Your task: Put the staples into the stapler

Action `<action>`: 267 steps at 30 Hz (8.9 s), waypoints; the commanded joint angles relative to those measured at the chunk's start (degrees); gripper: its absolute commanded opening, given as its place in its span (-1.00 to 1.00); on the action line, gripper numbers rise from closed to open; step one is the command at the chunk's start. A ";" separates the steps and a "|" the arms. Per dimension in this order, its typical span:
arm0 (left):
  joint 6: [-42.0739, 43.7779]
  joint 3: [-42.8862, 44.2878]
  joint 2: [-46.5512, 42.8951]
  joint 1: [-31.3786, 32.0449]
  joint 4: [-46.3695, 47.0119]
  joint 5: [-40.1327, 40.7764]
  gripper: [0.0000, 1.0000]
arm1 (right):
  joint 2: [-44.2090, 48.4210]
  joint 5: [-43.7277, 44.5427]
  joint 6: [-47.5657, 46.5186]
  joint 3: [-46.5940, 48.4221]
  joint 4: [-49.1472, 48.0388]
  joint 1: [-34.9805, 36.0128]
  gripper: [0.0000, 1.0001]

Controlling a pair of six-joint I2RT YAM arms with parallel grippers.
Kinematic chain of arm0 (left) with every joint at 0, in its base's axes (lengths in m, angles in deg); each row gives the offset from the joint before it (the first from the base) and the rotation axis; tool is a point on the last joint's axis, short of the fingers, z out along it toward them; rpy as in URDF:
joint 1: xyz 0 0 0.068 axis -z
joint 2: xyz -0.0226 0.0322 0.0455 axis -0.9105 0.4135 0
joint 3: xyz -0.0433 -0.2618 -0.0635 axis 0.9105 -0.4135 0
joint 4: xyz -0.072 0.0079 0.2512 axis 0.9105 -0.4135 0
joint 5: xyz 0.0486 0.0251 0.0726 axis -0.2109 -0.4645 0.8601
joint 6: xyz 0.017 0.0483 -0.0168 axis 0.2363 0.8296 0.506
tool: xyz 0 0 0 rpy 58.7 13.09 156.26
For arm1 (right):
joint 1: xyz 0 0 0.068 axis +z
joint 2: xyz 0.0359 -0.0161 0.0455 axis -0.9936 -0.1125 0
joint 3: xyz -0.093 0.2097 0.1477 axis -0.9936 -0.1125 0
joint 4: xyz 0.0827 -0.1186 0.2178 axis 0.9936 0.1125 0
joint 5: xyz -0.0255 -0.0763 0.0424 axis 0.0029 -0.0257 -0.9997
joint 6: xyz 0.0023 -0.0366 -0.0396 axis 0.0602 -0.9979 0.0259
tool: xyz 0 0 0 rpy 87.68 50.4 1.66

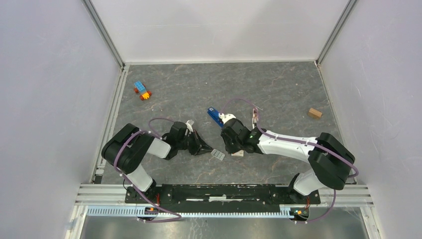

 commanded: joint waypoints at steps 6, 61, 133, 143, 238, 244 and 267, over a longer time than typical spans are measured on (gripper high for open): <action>-1.50 -3.08 -2.36 1.38 -2.15 3.87 -0.78 | 3.48 -0.41 4.73 -4.39 1.63 4.00 -0.53; 1.95 0.03 -15.54 7.22 -12.74 13.33 -0.53 | 5.96 -1.49 6.40 -7.56 -14.06 0.97 -0.28; -2.25 -0.97 -4.57 11.70 -0.50 10.86 -0.44 | 4.59 -6.90 16.47 -20.31 -35.66 0.28 0.24; -1.90 -0.20 -3.88 11.71 -0.54 10.78 -0.51 | 2.72 -7.40 16.85 -20.02 -36.33 0.22 0.24; -0.72 1.05 -5.50 11.93 -3.40 11.76 -0.56 | 8.81 -13.89 22.34 -21.05 -42.85 0.11 0.19; -0.55 1.18 -8.30 11.96 -5.71 12.18 -0.55 | 10.61 -9.79 15.72 -18.48 -34.07 0.03 0.12; 30.82 13.34 -23.72 22.84 -39.92 27.83 -0.07 | 35.23 -0.33 1.00 -20.65 -13.77 -9.05 0.08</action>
